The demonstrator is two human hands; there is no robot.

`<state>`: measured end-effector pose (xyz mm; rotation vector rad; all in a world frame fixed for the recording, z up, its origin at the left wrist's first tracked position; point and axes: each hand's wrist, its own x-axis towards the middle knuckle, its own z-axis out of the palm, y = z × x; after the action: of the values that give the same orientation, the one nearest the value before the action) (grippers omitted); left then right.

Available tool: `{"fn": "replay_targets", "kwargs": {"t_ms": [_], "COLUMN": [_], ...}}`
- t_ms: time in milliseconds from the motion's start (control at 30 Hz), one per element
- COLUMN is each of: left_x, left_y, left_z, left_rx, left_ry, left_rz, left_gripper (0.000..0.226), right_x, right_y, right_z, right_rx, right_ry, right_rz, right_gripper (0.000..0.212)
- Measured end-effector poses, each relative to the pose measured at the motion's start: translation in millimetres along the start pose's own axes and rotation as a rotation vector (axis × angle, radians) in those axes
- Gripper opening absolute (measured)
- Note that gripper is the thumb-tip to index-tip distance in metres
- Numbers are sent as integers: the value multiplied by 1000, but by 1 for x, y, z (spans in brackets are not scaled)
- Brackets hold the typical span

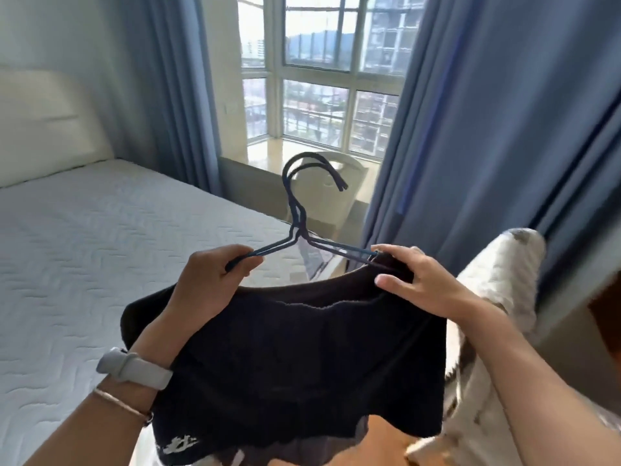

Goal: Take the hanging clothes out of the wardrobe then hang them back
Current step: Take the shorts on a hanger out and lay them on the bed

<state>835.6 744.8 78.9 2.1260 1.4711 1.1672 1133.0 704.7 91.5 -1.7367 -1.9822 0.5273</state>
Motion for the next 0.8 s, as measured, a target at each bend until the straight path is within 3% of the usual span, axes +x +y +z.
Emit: {"fn": "replay_targets", "kwargs": {"t_ms": [67, 167, 433, 800], "left_x": [27, 68, 205, 407], "left_y": [-6, -17, -81, -167], "left_z": [11, 30, 85, 123], "left_rx": [48, 115, 239, 257], "left_ry": [39, 85, 225, 311], "left_rz": [-35, -56, -8, -145], "left_gripper": [16, 17, 29, 26], "right_x": [42, 104, 297, 566], "right_y": [18, 42, 89, 91], "right_z": [-11, -20, -6, -13], "right_rx": [5, 22, -24, -69], "right_ry": [-71, -92, 178, 248], "right_rz": [-48, -96, -261, -349], "right_gripper": [76, 55, 34, 30]}}
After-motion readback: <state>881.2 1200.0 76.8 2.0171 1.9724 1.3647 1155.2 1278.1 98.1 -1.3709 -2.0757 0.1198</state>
